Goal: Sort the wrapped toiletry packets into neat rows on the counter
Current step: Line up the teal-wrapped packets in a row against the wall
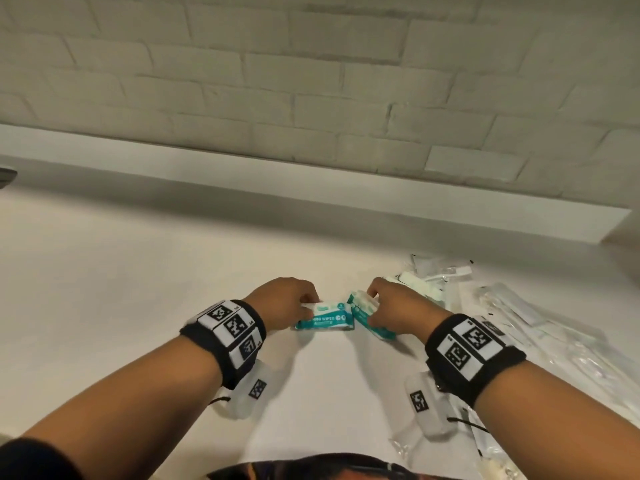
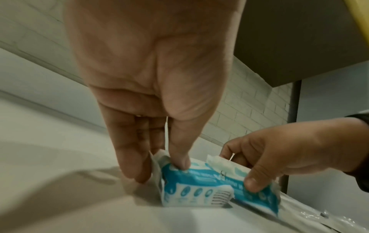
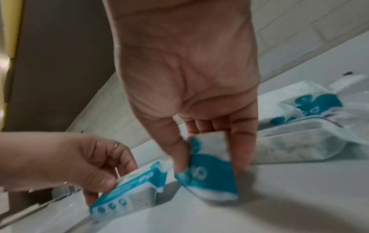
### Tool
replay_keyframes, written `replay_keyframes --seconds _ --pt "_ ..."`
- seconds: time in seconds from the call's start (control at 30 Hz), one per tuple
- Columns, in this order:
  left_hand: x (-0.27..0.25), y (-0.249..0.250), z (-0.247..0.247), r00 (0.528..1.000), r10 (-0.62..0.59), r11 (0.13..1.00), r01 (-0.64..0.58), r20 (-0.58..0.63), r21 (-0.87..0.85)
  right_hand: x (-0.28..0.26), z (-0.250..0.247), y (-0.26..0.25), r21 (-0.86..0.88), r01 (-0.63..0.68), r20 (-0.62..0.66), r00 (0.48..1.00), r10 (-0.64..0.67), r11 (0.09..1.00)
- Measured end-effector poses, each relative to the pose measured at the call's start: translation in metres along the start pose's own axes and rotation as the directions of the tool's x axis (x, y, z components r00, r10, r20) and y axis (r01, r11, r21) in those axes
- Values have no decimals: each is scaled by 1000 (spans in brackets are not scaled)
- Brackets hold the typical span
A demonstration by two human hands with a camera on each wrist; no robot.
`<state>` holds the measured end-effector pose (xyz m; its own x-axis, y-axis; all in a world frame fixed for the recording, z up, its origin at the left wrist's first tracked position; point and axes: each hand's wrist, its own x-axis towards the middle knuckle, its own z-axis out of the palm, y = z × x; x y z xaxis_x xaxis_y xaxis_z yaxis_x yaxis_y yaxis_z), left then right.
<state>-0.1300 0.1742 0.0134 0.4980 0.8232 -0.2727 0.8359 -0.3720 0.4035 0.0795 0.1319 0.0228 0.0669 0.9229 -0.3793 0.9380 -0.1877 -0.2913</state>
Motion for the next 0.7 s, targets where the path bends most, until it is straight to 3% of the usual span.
replay_keyframes --seconds 0.2,0.37,0.53,0.6,0.7 --pt "-6 1 5 998 27 999 -25 53 -43 10 -8 -3 32 63 -73 996 -60 998" --pt "-7 8 13 1000 0 999 -1 -16 -50 18 4 -10 30 106 -166 981 -100 994" --pt "-8 11 19 998 -29 995 24 -52 -95 13 13 -20 88 211 -53 977 -207 974" --pt "-10 10 19 997 -47 995 42 -54 -93 7 3 -14 29 214 -155 966 -207 976" --pt "-13 12 16 997 -13 999 9 -70 -51 3 -17 4 -32 118 -343 931 -121 993"
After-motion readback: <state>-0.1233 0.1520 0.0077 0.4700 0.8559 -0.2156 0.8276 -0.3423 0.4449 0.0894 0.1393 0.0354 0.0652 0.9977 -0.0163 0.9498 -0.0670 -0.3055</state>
